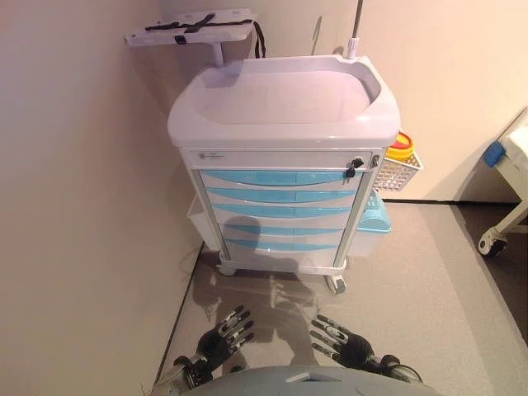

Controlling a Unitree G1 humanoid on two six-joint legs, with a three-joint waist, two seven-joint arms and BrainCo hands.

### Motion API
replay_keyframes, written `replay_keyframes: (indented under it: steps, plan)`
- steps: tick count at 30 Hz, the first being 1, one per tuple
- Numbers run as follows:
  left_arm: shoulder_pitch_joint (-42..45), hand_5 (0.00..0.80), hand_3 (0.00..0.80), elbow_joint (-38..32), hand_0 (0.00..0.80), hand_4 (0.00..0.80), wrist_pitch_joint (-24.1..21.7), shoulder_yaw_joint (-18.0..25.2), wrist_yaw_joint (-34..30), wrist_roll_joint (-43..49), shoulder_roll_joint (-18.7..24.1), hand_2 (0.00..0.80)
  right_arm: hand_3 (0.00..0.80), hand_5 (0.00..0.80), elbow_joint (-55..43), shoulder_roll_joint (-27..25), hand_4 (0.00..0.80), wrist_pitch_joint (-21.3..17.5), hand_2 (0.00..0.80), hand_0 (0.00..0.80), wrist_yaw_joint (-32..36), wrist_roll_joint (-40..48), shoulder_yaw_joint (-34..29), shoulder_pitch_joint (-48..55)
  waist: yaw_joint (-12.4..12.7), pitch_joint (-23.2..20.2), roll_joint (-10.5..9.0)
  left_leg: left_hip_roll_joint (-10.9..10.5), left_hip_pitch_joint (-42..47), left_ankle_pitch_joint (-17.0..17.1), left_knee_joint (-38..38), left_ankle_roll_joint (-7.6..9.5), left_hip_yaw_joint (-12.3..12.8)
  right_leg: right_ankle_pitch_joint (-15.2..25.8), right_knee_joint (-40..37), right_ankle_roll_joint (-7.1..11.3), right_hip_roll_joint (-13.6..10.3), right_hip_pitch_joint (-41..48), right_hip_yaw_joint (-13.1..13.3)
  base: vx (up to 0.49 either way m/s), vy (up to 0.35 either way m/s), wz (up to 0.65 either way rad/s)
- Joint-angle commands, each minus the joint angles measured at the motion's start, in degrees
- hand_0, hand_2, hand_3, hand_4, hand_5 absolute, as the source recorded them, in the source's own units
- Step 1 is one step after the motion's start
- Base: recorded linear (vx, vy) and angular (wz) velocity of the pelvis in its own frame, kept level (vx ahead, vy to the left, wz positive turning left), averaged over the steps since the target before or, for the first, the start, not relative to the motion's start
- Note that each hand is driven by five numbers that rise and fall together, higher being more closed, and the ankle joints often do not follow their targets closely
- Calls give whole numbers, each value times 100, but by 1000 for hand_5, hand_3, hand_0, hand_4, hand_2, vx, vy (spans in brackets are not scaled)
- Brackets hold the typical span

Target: Open the drawer and pick up the medicine

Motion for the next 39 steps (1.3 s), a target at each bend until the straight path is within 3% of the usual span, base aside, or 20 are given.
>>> replay_keyframes:
  steps: [1,14,20,29,39]
  plan:
    - [-531,0,0,116,0,0,152,37,-307,-253,-71,0,0,0,127,369,0,-207,0,0,115,217,-74,-429,119,221,-210,-324,83,-481,36,-5,109,-330,364,291,-160,-31,-134,0,0,0]
    - [-475,0,0,267,0,0,702,189,-423,-675,-118,0,0,0,188,351,0,-451,0,0,-333,10,-124,-416,107,345,-208,-329,34,-507,75,34,52,-388,510,300,-216,-123,-50,36,8,0]
    - [-391,0,0,246,0,0,741,226,-409,-884,-155,0,0,0,24,306,0,-441,0,0,-520,106,-180,-331,79,567,-198,-323,-147,-563,303,73,-15,-491,812,277,-283,-358,57,44,26,-1]
    - [-860,0,0,130,0,0,763,206,-785,-1662,-186,0,0,0,-142,117,0,-742,0,0,-544,410,-208,-533,-45,1437,-194,-448,-1128,-715,1174,167,-229,-670,1730,177,-355,-1457,317,-106,48,2]
    - [-1572,0,0,-78,0,0,1152,513,-875,-2588,-237,0,0,0,-521,85,0,-907,0,0,-707,775,-173,-577,-215,2156,-446,-576,-2242,-1007,2455,291,-179,-717,2731,139,-278,-2601,695,-33,16,5]
